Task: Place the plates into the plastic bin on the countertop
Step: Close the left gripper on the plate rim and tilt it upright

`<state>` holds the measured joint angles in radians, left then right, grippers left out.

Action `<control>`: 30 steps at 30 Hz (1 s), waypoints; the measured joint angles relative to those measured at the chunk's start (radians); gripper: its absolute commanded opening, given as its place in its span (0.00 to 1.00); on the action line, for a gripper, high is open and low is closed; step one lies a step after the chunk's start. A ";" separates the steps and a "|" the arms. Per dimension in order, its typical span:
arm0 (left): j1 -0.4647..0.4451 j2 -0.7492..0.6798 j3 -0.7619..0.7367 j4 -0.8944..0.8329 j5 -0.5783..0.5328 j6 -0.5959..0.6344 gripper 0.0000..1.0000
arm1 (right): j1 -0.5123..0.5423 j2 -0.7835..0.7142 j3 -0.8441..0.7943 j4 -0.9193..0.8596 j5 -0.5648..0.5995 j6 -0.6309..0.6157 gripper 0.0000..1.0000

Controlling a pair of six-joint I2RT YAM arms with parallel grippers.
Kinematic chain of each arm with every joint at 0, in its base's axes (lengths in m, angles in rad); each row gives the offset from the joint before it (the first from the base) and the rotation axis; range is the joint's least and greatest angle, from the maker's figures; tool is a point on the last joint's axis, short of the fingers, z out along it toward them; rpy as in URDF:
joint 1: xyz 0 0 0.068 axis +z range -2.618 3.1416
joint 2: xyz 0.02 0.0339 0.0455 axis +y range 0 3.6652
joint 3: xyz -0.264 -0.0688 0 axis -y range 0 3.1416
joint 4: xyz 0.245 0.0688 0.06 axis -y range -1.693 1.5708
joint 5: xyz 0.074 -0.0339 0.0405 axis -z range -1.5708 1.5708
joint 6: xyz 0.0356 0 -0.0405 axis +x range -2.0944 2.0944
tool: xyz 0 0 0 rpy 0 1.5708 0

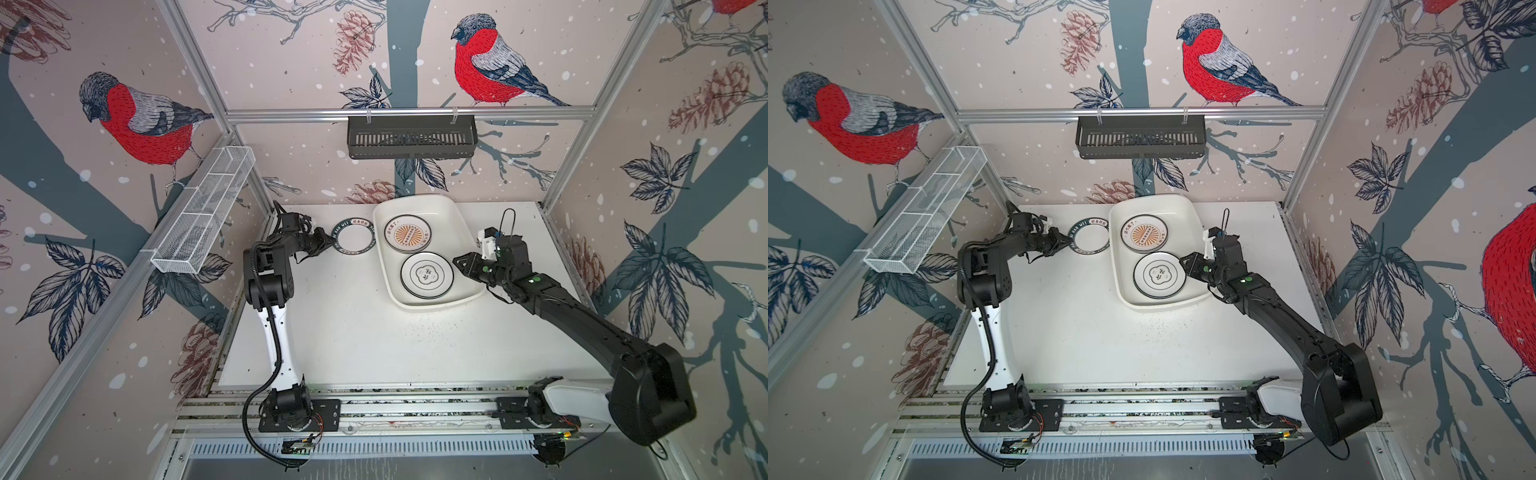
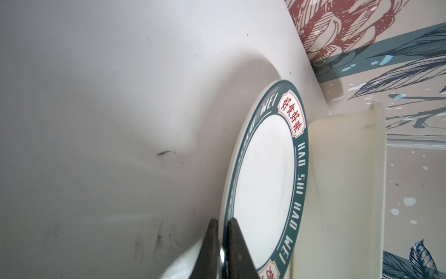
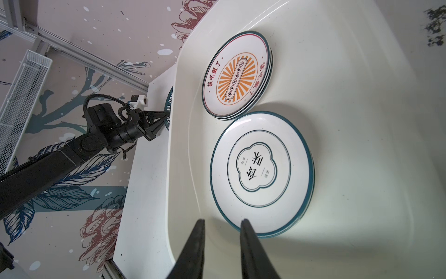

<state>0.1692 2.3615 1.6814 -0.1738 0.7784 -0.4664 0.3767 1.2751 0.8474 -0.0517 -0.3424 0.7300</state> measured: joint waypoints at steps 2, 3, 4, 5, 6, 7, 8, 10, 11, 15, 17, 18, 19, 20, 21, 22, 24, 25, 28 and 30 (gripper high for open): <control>0.000 -0.001 -0.003 -0.001 0.010 -0.007 0.07 | 0.000 0.000 0.000 0.000 0.000 0.000 0.28; 0.001 -0.002 -0.004 0.000 0.009 -0.008 0.07 | 0.000 0.000 0.000 0.000 0.000 0.000 0.28; 0.002 -0.004 -0.006 0.001 0.010 -0.008 0.05 | 0.000 0.001 0.000 0.000 0.000 0.000 0.28; 0.003 -0.006 -0.007 0.000 0.013 -0.013 0.01 | 0.000 0.002 0.000 0.000 0.000 0.000 0.28; 0.005 -0.009 -0.008 0.000 0.016 -0.014 0.00 | -0.001 0.002 0.000 0.000 0.000 0.000 0.28; 0.007 -0.013 -0.009 0.000 0.017 -0.014 0.00 | -0.002 0.003 -0.001 0.000 0.000 0.000 0.28; 0.010 -0.016 -0.010 -0.002 0.017 -0.014 0.00 | -0.003 0.003 -0.003 0.002 0.000 0.000 0.28; 0.016 -0.023 -0.015 -0.003 0.013 -0.015 0.00 | -0.005 0.004 -0.006 0.001 0.000 0.000 0.28; 0.021 -0.028 -0.019 -0.003 0.012 -0.015 0.00 | -0.005 0.005 -0.008 0.002 0.000 0.000 0.28; 0.037 -0.047 -0.037 -0.003 0.007 -0.016 0.00 | -0.007 0.009 -0.009 0.004 -0.001 0.000 0.28; 0.046 -0.063 -0.056 0.001 0.007 -0.028 0.00 | -0.007 0.010 -0.009 0.005 -0.003 0.000 0.28; 0.050 -0.072 -0.068 0.006 0.007 -0.035 0.00 | -0.007 0.010 -0.009 0.006 -0.003 0.000 0.28; 0.055 -0.083 -0.083 0.014 0.009 -0.050 0.00 | -0.007 0.011 -0.009 0.007 -0.003 0.000 0.28; 0.060 -0.095 -0.099 0.023 0.012 -0.064 0.00 | -0.007 0.011 -0.009 0.007 -0.003 0.000 0.28; 0.064 -0.103 -0.109 0.031 0.019 -0.077 0.00 | -0.007 0.011 -0.009 0.007 -0.003 0.000 0.28; 0.067 -0.114 -0.117 0.038 0.027 -0.089 0.00 | -0.007 0.011 -0.009 0.008 -0.004 0.000 0.28; 0.070 -0.134 -0.128 0.050 0.037 -0.111 0.00 | -0.007 0.011 -0.009 0.008 -0.007 0.000 0.28; 0.071 -0.146 -0.133 0.062 0.042 -0.116 0.00 | -0.007 0.011 -0.009 0.008 -0.008 0.000 0.28; 0.072 -0.178 -0.150 0.096 0.060 -0.145 0.00 | -0.007 0.009 -0.009 0.008 -0.010 0.000 0.28; 0.072 -0.198 -0.170 0.114 0.065 -0.159 0.00 | -0.007 0.008 -0.009 0.008 -0.011 0.000 0.28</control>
<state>0.2417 2.1635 1.5116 -0.0601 0.8433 -0.6258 0.3695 1.2827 0.8387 -0.0441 -0.3534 0.7303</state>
